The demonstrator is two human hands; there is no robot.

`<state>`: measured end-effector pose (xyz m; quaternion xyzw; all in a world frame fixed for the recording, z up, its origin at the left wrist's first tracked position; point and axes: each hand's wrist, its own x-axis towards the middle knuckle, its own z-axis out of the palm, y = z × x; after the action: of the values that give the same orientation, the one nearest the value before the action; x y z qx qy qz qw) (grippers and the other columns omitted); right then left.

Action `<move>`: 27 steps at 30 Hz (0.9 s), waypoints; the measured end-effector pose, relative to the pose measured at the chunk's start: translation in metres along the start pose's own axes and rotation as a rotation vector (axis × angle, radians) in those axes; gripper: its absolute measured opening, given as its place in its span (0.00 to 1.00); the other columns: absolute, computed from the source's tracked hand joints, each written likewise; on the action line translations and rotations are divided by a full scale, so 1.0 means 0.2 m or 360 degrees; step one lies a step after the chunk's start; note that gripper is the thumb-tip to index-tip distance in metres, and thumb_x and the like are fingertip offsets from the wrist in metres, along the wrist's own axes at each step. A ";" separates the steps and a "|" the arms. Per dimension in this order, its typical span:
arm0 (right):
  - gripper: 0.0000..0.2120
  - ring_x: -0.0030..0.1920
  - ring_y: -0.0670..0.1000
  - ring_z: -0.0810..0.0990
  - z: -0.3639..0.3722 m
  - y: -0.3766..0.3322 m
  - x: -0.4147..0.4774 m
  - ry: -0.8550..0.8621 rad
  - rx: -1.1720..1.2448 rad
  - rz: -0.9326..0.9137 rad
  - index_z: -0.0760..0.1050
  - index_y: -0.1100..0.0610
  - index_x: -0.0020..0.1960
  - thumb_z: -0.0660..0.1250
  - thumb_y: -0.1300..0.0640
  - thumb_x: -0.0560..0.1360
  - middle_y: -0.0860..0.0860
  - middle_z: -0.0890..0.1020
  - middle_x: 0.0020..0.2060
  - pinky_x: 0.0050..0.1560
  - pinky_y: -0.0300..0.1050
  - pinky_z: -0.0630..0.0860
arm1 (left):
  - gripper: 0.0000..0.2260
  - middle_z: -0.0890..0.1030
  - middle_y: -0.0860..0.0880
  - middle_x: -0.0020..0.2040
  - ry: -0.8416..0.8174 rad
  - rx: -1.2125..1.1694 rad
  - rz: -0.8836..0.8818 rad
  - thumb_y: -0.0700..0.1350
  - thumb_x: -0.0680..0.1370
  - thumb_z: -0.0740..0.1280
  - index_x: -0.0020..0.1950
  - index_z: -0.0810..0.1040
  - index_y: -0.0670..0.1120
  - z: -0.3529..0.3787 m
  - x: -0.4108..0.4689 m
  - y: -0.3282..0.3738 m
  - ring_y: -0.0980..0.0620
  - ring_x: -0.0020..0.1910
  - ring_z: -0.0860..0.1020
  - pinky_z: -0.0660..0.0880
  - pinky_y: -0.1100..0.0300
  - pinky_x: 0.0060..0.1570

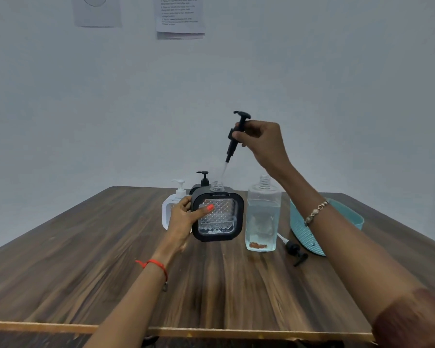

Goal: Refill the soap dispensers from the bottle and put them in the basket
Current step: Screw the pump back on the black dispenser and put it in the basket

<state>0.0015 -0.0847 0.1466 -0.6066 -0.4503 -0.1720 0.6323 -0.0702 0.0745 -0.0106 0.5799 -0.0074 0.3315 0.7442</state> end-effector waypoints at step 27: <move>0.03 0.31 0.37 0.77 -0.02 0.13 -0.20 -0.0058 -0.0157 0.0450 0.82 0.60 0.40 0.72 0.61 0.69 0.50 0.82 0.35 0.34 0.32 0.69 | 0.15 0.85 0.50 0.39 -0.0108 -0.0133 0.0029 0.38 0.63 0.73 0.48 0.78 0.43 0.12 0.01 0.08 0.53 0.38 0.83 0.79 0.63 0.35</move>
<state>0.0003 -0.0971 0.1001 -0.6972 -0.3627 -0.0922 0.6114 -0.0670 0.0562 0.0113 0.5591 -0.0516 0.3178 0.7640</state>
